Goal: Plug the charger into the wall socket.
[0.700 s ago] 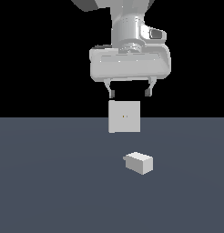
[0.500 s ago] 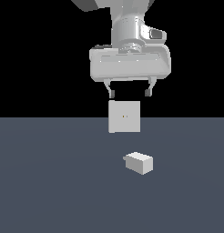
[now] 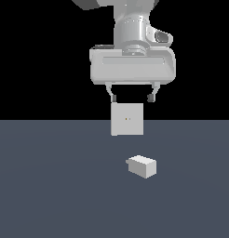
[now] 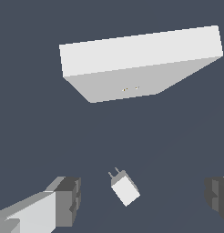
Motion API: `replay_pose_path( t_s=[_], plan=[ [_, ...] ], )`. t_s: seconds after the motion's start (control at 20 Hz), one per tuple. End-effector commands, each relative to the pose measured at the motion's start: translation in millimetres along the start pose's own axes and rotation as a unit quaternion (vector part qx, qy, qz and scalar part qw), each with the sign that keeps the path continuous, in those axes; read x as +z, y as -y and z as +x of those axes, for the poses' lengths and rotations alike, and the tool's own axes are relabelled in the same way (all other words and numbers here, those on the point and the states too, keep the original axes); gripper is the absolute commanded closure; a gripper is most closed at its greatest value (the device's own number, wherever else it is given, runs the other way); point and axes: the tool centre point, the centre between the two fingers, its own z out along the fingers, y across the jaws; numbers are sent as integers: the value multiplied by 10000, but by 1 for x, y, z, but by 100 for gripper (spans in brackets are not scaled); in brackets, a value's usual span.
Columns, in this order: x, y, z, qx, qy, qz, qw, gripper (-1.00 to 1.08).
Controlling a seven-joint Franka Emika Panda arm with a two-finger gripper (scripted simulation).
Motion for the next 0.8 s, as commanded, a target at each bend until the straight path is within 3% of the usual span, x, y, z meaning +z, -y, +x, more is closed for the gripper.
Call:
replay_pose_path(
  t_s=[0.0, 0.35, 0.75],
  plan=[
    [4, 1, -5, -169, -63, 28, 9998, -92],
    [19, 3, -21, -786, -296, 135, 9964, -92],
    [37, 3, -38, -1476, -555, 258, 9872, -92]
  ],
)
